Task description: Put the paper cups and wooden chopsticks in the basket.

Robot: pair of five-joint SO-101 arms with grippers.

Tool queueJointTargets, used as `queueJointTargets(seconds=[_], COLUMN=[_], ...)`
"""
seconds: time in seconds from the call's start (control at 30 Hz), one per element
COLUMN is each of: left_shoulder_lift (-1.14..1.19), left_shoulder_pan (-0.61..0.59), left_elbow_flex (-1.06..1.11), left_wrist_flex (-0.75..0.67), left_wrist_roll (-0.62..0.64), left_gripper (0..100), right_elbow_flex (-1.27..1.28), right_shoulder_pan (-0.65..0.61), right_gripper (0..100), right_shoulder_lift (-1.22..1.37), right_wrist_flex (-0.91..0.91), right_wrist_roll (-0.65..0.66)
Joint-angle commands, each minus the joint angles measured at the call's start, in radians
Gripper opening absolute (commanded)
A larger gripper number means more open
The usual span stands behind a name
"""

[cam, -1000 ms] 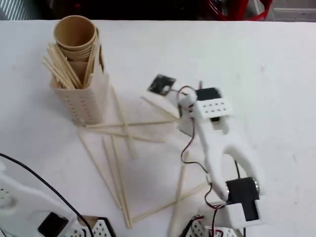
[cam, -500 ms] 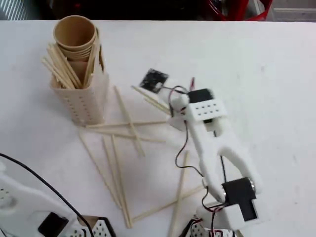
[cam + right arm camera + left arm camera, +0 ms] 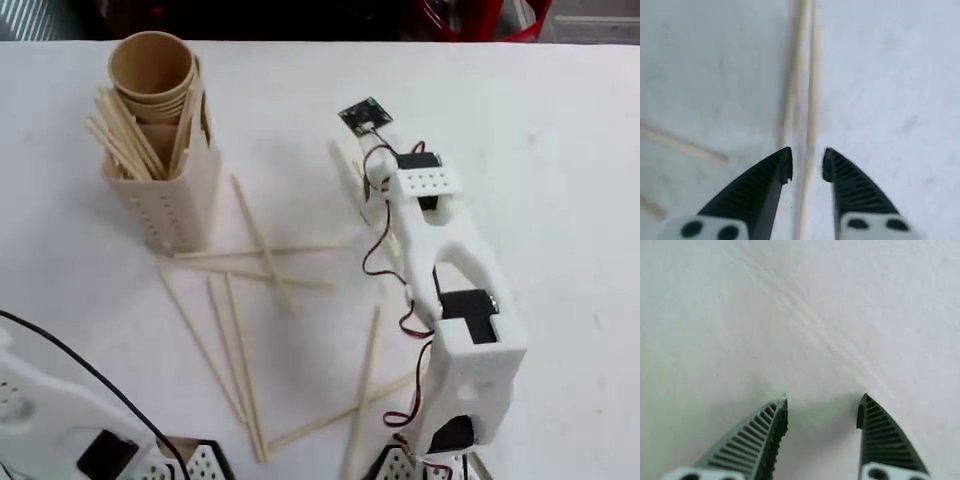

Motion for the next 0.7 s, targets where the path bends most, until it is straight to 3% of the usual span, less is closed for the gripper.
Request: queueJointTargets(seconds=[0.0,0.13,0.5,0.67], left_shoulder_lift=[0.085,0.085,0.085,0.085], left_shoulder_pan=[0.079,0.079,0.079,0.079], left_elbow_flex=[-0.005,-0.005,-0.003,-0.003], left_wrist_flex=[-0.012,-0.014,-0.012,-0.014], left_wrist_roll=[0.006,0.006,0.006,0.006], left_gripper=[24,24,24,24], right_elbow_flex=[-0.044,-0.044,-0.038,-0.057], right_shoulder_pan=[0.021,0.035,0.105,0.105], right_gripper=[21.1,19.3,17.6,9.8], right_shoulder_lift=[-0.012,-0.008,0.064,0.139], right_wrist_flex=[0.001,0.067,0.016,0.018], right_wrist_roll=[-0.003,0.006,0.043,0.077])
